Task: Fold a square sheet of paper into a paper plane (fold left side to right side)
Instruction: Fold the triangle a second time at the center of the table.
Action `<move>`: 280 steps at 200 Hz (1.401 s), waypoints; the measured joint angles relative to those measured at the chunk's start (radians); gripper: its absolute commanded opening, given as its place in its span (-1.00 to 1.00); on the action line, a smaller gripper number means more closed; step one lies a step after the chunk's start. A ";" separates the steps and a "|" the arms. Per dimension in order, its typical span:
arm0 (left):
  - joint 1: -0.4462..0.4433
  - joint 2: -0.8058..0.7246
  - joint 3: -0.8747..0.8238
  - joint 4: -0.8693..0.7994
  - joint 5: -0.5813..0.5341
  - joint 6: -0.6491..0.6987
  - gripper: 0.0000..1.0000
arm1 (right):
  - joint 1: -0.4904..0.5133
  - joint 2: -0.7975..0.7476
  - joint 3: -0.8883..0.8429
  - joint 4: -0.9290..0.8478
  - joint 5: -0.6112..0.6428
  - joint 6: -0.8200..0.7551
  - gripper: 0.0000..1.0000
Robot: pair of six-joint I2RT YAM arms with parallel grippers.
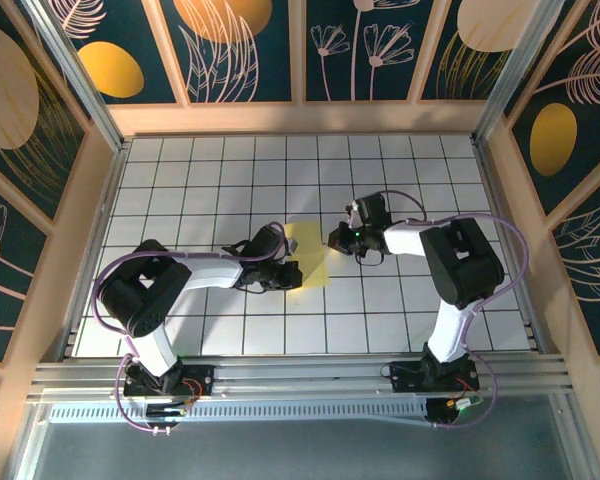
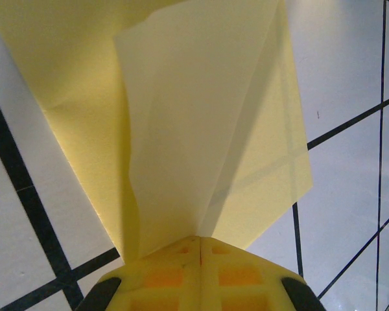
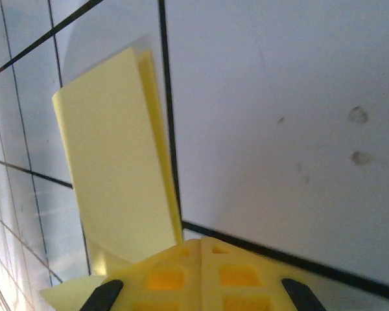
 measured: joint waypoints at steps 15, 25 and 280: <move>0.000 0.000 0.000 0.000 0.000 0.000 -1.00 | 0.019 -0.034 -0.003 -0.003 -0.003 0.004 -1.00; 0.000 0.000 0.000 0.000 0.000 0.002 -1.00 | 0.042 -0.056 -0.008 0.002 -0.010 0.016 -1.00; 0.000 0.073 0.138 -0.039 0.023 -0.005 -1.00 | 0.122 0.019 -0.031 0.035 -0.042 0.068 -1.00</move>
